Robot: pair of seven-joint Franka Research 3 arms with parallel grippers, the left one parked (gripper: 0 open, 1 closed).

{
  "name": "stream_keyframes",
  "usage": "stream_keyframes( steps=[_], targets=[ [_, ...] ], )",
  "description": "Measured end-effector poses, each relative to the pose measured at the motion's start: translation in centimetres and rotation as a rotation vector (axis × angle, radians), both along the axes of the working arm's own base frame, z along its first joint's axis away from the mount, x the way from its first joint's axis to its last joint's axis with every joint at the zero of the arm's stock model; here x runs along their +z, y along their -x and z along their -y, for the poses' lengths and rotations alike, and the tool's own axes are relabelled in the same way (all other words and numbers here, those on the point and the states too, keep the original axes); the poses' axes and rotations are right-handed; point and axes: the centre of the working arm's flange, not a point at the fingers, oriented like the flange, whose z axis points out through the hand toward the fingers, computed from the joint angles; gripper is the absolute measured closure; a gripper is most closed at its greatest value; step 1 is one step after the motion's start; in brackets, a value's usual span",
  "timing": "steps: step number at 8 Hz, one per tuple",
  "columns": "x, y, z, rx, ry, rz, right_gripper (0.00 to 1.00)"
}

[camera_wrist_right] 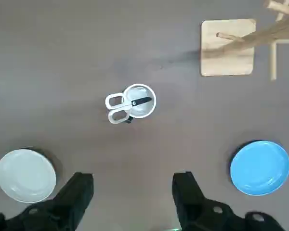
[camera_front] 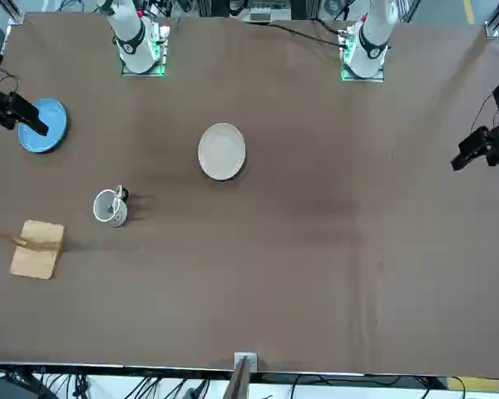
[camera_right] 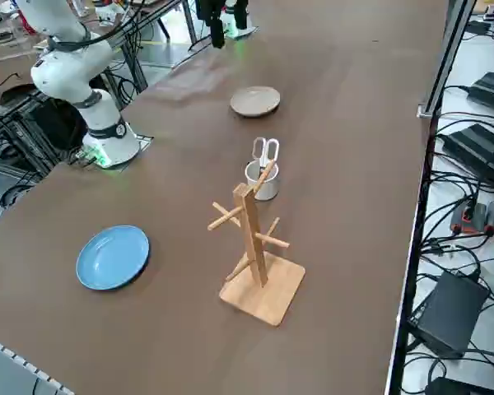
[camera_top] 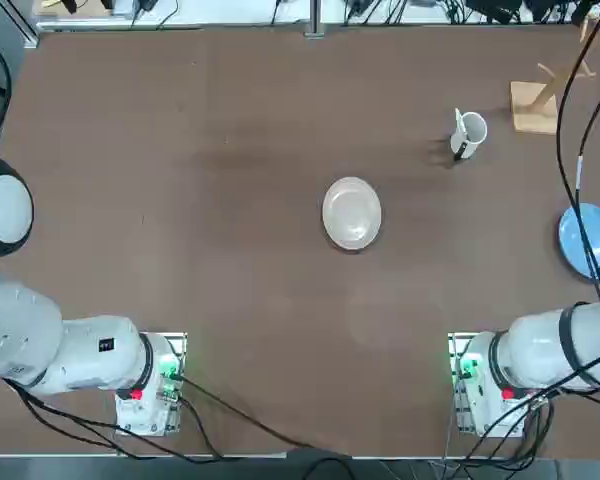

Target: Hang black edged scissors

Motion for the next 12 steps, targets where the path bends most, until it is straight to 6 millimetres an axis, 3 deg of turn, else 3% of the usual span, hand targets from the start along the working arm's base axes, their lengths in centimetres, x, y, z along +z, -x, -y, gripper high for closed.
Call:
stream_keyframes(
  steps=[4, 6, 7, 9, 10, 12],
  targets=[
    [-0.7, -0.5, -1.1, 0.026, 0.027, -0.013, 0.00],
    [-2.7, -1.7, -4.6, 0.101, 0.102, -0.034, 0.00],
    [-4.8, -2.8, -7.8, 0.145, 0.191, -0.046, 0.00],
    [-11.3, -5.0, -15.2, 0.148, 0.336, -0.055, 0.00],
    [-14.4, -6.2, -17.5, 0.110, 0.356, -0.032, 0.00],
    [-18.9, -7.6, -19.0, 0.041, 0.376, -0.021, 0.00]
  ],
)
